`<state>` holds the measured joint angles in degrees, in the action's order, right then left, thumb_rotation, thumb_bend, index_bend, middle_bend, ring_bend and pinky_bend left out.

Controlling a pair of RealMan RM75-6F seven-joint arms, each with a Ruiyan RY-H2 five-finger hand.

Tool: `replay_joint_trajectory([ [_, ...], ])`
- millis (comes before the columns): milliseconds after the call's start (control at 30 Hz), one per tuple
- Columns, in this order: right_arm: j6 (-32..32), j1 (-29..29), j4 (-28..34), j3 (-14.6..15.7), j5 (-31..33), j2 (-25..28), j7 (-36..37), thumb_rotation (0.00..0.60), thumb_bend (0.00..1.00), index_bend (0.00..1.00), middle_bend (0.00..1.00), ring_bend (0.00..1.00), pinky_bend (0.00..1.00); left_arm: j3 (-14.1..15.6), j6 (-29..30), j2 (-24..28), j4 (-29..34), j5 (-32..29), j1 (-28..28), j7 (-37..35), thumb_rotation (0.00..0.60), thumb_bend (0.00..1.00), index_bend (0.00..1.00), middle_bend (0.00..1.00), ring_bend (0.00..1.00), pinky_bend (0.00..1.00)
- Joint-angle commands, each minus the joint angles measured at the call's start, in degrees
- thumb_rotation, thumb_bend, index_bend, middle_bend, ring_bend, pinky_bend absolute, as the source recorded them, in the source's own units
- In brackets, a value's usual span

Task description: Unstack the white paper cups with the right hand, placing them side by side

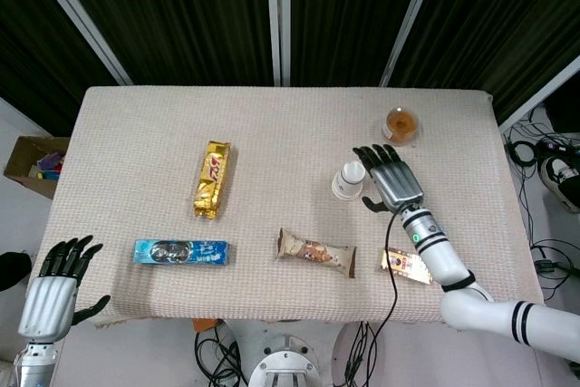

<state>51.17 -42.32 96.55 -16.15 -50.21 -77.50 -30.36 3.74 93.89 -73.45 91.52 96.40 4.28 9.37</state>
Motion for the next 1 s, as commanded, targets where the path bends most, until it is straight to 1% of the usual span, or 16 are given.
replay_joint_trajectory([
  [33, -1.1, -4.0, -1.3, 0.1, 5.8, -2.2, -3.8, 0.600, 0.25, 0.05, 0.08, 0.00, 0.00, -0.1, -0.5, -0.2, -0.3, -0.4, -0.2, -0.3, 0.600, 0.13, 0.19, 0.10, 0.08, 0.12],
  [167, -0.7, -5.4, -1.7, 0.5, 8.4, -2.2, -4.2, 0.600, 0.23, 0.07, 0.08, 0.00, 0.00, -0.2, -1.2, -0.2, -0.6, -1.0, -0.4, -0.6, 0.600, 0.12, 0.19, 0.10, 0.08, 0.12],
  [333, -0.3, -7.0, -2.2, 0.8, 10.8, -2.1, -4.0, 0.600, 0.23, 0.12, 0.09, 0.00, 0.01, -0.4, -1.9, -0.3, -0.9, -1.6, -0.7, -1.0, 0.600, 0.12, 0.19, 0.10, 0.08, 0.12],
  [400, 0.0, -7.8, -2.6, 1.0, 12.0, -2.2, -4.5, 0.600, 0.23, 0.16, 0.10, 0.00, 0.02, -0.4, -2.2, -0.4, -0.9, -1.7, -0.9, -1.0, 0.600, 0.12, 0.19, 0.10, 0.08, 0.12],
  [500, -0.1, -9.1, -3.5, 1.2, 14.0, -2.7, -4.8, 0.600, 0.25, 0.19, 0.10, 0.00, 0.03, -0.4, -2.5, -0.4, -0.9, -1.6, -1.2, -1.6, 0.600, 0.13, 0.19, 0.10, 0.08, 0.12],
  [767, 0.3, -11.7, -4.3, 2.1, 18.0, -3.1, -6.0, 0.600, 0.28, 0.23, 0.11, 0.00, 0.03, -0.3, -2.9, -0.4, -1.1, -2.0, -1.3, -1.9, 0.600, 0.13, 0.19, 0.10, 0.08, 0.12],
  [1000, -0.1, -12.8, -3.5, 2.5, 20.3, -2.0, -4.9, 0.600, 0.30, 0.25, 0.11, 0.00, 0.03, -0.3, -3.0, -0.5, -1.6, -2.4, -1.2, -2.2, 0.600, 0.13, 0.19, 0.10, 0.08, 0.12],
])
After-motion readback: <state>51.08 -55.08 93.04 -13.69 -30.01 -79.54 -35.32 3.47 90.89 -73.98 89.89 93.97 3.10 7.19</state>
